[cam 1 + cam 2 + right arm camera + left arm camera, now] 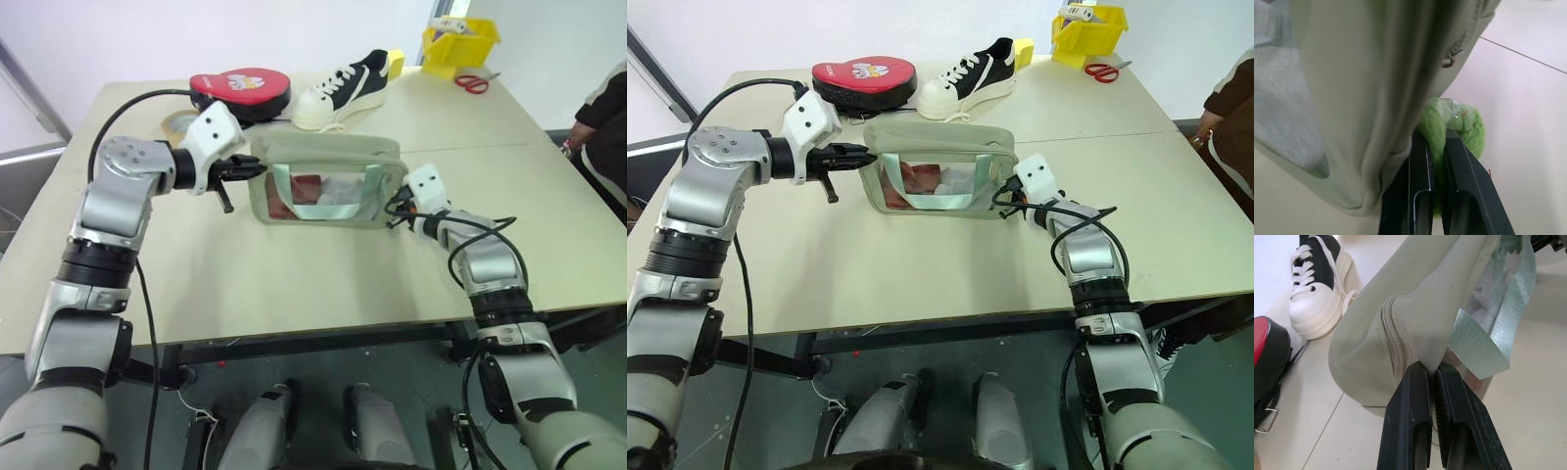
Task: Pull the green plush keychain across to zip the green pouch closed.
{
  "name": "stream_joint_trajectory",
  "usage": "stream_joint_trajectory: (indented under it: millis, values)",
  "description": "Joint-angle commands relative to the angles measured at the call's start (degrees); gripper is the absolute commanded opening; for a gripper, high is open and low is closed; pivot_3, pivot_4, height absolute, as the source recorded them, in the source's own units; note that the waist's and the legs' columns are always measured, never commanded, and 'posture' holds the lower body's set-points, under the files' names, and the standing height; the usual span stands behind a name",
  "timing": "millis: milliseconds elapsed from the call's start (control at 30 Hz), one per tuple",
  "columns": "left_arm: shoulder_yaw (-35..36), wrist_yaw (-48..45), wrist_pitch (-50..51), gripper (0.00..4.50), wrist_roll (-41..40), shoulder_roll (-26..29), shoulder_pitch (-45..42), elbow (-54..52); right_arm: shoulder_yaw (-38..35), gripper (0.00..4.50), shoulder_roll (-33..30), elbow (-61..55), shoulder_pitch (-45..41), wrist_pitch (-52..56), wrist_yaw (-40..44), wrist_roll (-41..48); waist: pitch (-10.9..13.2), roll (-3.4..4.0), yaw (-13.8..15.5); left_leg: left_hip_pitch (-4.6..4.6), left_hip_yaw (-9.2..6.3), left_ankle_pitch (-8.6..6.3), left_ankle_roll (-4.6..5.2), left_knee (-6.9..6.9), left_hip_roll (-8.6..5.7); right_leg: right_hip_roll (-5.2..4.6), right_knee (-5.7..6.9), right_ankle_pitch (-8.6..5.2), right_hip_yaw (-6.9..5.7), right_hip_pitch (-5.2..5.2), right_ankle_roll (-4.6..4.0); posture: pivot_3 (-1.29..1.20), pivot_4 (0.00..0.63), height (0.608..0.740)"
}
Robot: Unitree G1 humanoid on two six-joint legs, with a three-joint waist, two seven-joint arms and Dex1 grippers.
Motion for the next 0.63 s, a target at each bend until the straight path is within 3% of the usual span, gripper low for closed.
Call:
stream_joint_trajectory:
  millis: [33,100,267,300,433,633]
  values:
    - [1.82,0.74,0.34,0.75,-0.79,0.29,-0.45,-1.47,-1.28,0.74,-7.53,-6.79,-3.02,3.83,7.68,2.82,0.01,0.02,0.14,0.00,0.00,0.00,0.00,0.00,0.00,0.00,-0.01,0.00,0.00,0.00,0.00,0.00,0.150,0.740]
    - [2.71,0.34,1.31,1.56,-1.80,0.65,-0.86,-1.27,-1.28,1.58,-13.85,-10.27,-4.47,6.03,14.52,4.72,0.04,0.06,0.33,-0.05,0.01,-0.01,0.01,0.03,-0.03,-0.04,-0.01,0.00,-0.01,-0.03,0.01,0.00,0.150,0.740]
    - [6.81,-3.17,5.51,4.19,-6.63,3.61,-2.26,0.84,-2.57,4.22,-26.47,-18.84,-8.48,14.65,28.26,12.86,0.06,0.08,-0.31,-0.10,0.04,-0.04,0.04,-0.01,0.02,-0.10,-0.04,-0.04,-0.06,-0.08,0.04,0.00,0.150,0.740]
    - [7.68,-3.50,6.22,4.47,-7.54,4.07,-2.54,1.53,-3.09,4.49,-27.71,-20.70,-8.96,16.70,30.07,15.09,0.06,0.08,-0.50,-0.10,0.04,-0.05,0.04,-0.02,0.04,-0.09,-0.04,-0.06,-0.06,-0.08,0.05,0.00,0.150,0.740]
    - [10.19,-6.03,9.03,4.47,-10.65,6.70,-2.40,2.51,-7.17,4.49,-29.75,-29.59,-12.02,27.37,34.08,26.76,0.05,0.07,-0.64,-0.12,0.04,-0.08,0.07,-0.02,0.08,-0.10,-0.04,-0.14,-0.01,-0.11,-0.03,0.00,0.150,0.740]
    - [10.59,-5.66,8.29,4.47,-10.72,7.85,-1.02,2.30,-6.80,4.49,-29.36,-33.39,-10.28,28.90,28.44,27.19,0.04,0.05,0.12,-0.19,0.05,-0.10,0.08,0.01,0.04,-0.20,-0.17,-0.23,-0.02,-0.07,-0.19,0.00,0.150,0.740]
